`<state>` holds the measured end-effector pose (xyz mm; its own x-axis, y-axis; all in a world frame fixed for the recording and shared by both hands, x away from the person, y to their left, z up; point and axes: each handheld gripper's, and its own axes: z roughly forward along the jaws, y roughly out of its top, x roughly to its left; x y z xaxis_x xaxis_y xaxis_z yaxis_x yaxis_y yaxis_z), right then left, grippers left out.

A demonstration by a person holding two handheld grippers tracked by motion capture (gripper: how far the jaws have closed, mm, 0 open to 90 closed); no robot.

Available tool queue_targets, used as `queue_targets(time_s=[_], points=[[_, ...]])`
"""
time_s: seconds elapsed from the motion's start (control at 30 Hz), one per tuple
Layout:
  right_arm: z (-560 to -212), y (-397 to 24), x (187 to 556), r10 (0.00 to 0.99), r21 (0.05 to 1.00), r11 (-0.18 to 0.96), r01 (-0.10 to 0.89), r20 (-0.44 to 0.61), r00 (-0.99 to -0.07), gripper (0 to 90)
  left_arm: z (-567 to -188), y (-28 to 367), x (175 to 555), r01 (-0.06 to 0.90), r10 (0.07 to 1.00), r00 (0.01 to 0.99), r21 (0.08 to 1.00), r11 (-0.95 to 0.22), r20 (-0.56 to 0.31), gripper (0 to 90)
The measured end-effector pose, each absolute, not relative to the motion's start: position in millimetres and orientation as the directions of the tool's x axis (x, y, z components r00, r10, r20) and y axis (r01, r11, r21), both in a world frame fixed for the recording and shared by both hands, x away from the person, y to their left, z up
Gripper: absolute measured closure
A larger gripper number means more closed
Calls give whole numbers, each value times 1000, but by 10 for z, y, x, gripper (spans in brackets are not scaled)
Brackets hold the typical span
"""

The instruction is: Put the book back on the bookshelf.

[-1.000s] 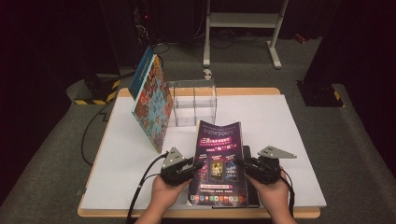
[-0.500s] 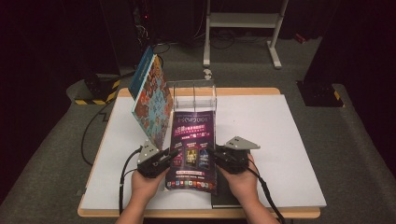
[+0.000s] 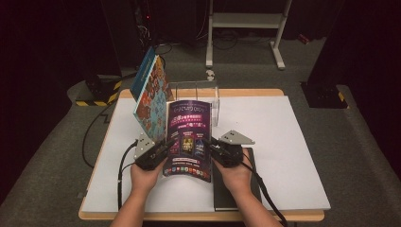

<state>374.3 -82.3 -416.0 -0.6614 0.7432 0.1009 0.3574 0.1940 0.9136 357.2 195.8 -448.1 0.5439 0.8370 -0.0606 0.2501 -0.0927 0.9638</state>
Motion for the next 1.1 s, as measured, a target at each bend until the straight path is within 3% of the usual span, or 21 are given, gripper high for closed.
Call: queue_targets(time_s=[0.23, 0.4, 0.63, 0.83, 1.1], points=[[-4211, -845, 3572, 726, 925, 192, 328, 91, -681, 786, -4527, 2033, 3422, 214, 825, 561, 975, -61, -72, 790], [-4212, -886, 3412, 709, 930, 205, 306, 75, -701, 789, -4543, 2085, 3306, 205, 823, 562, 978, -43, -81, 738], [-4245, -952, 3165, 676, 937, 200, 287, 80, -733, 725, -4565, 2121, 3121, 181, 822, 565, 983, -37, -73, 634], [-4283, -943, 2945, 638, 939, 203, 276, 86, -765, 580, -4612, 2115, 3033, 160, 828, 555, 987, -8, -83, 490], [-4073, -903, 3104, 586, 953, 184, 242, 91, -805, 556, -4616, 2093, 3026, 156, 829, 552, 988, 1, -88, 471]])
